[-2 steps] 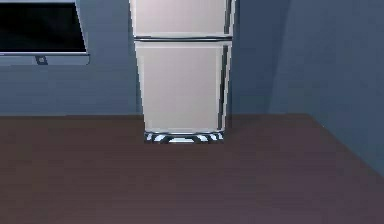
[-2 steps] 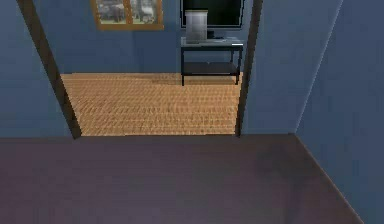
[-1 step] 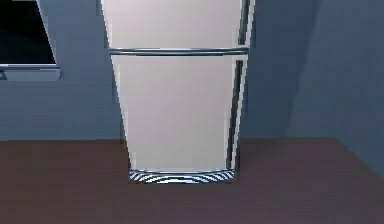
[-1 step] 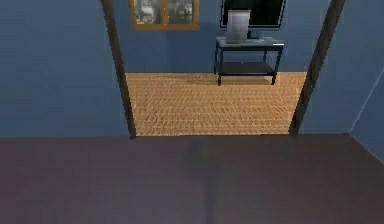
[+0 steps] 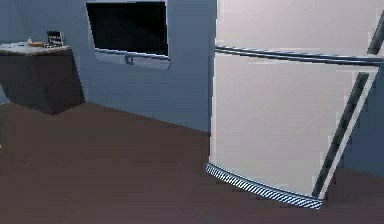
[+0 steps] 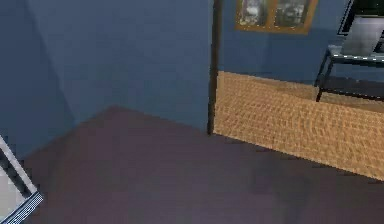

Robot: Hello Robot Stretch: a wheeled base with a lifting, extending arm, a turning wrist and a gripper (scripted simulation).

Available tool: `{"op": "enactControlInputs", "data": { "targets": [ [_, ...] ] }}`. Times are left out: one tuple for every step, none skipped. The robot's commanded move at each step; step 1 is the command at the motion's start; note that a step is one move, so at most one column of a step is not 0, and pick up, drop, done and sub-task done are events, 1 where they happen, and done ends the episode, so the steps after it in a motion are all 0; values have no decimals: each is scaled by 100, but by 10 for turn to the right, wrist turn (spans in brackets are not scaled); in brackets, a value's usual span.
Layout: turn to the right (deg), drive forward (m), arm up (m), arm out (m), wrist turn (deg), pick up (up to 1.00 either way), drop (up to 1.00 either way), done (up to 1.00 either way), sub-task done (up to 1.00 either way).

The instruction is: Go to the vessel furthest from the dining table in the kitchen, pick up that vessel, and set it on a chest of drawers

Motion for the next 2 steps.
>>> {"op": "enactControlInputs", "data": {
  "targets": [
    [0,70,0,0,0,0,0,0,0],
    [-450,0,0,0,0,0,0,0,0]
  ]
}}
